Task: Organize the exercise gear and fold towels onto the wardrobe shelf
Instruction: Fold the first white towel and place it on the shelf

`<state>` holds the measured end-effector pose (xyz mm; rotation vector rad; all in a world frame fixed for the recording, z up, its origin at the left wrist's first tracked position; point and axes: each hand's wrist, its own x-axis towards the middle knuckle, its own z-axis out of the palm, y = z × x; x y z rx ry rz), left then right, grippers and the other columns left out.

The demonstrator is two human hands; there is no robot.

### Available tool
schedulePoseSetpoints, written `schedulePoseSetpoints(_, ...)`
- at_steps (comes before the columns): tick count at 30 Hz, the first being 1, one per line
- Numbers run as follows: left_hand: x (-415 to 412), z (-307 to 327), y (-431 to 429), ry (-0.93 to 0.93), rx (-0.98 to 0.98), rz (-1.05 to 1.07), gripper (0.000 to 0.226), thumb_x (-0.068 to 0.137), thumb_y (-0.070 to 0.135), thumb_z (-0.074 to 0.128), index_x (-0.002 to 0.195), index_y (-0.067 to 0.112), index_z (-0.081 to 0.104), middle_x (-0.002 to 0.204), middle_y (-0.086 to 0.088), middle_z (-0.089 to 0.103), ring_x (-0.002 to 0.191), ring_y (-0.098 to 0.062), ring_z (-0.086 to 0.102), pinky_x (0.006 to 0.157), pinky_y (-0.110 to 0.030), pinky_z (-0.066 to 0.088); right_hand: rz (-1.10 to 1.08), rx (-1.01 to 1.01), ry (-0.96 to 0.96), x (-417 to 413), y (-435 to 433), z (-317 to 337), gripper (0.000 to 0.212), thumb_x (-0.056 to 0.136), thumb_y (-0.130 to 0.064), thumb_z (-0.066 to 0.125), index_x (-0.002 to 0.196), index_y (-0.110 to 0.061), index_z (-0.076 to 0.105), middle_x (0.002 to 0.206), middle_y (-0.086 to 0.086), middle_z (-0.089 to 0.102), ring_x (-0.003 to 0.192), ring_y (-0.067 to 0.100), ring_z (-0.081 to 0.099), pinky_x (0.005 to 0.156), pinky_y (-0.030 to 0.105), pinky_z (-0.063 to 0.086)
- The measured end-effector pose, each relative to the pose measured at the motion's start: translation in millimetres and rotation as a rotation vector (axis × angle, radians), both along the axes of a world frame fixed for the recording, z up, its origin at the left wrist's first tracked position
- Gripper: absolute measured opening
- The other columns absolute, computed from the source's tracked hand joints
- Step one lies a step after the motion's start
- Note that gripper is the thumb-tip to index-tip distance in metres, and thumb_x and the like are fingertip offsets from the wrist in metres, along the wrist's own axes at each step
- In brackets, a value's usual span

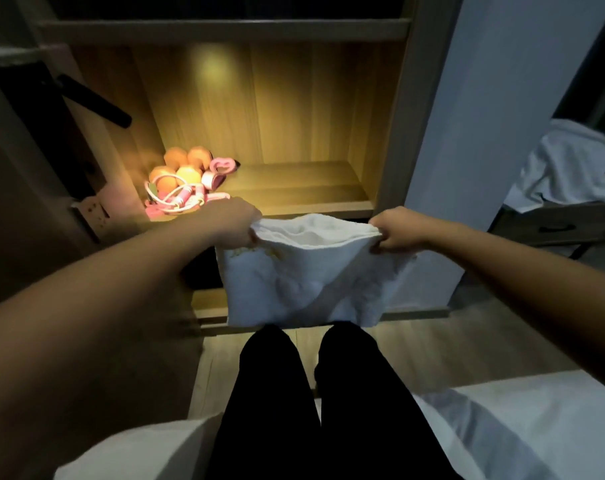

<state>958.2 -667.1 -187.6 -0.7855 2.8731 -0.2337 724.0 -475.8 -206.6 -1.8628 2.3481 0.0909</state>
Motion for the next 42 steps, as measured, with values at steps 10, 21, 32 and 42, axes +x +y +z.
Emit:
schedulePoseSetpoints(10,8,64,-57,0.324,0.179,-0.017,0.024,0.079,0.037,0.078,0.084,0.02,0.061,0.082,0.0,0.06,0.076,-0.019,0.054,0.06,-0.032,0.041,-0.044,-0.125,-0.246,-58,-34,85,0.012,0.085,-0.021,0.074,0.092,-0.02,0.064,0.091,-0.002,0.064,0.083,0.012,0.059,0.066,0.02,0.043)
schedulePoseSetpoints(21,-2,22,-36,1.482,0.554,0.6,0.038,0.095,0.034,0.06,0.114,0.002,0.059,0.105,-0.008,0.063,0.088,-0.021,0.057,0.073,-0.028,0.042,-0.624,-1.087,-1.314,-22,-42,23,0.018,0.095,-0.029,0.06,0.105,-0.015,0.064,0.094,0.0,0.073,0.08,0.012,0.069,0.06,0.025,0.054)
schedulePoseSetpoints(32,29,15,-20,1.203,0.224,0.482,0.042,0.1,0.045,0.042,0.114,0.006,0.052,0.098,-0.005,0.053,0.088,-0.023,0.048,0.073,-0.034,0.035,-0.593,-0.983,-0.579,-9,-20,25,0.044,0.101,-0.047,0.04,0.127,-0.013,0.05,0.118,0.003,0.058,0.097,0.016,0.053,0.073,0.025,0.04)
schedulePoseSetpoints(42,88,7,-7,0.866,0.509,0.682,0.066,0.09,0.063,0.047,0.122,0.007,0.061,0.126,-0.018,0.06,0.114,-0.037,0.057,0.101,-0.044,0.043,-0.68,-0.524,-0.516,14,47,41,0.065,0.096,-0.06,0.039,0.137,-0.01,0.05,0.131,0.011,0.057,0.111,0.032,0.056,0.089,0.04,0.04)
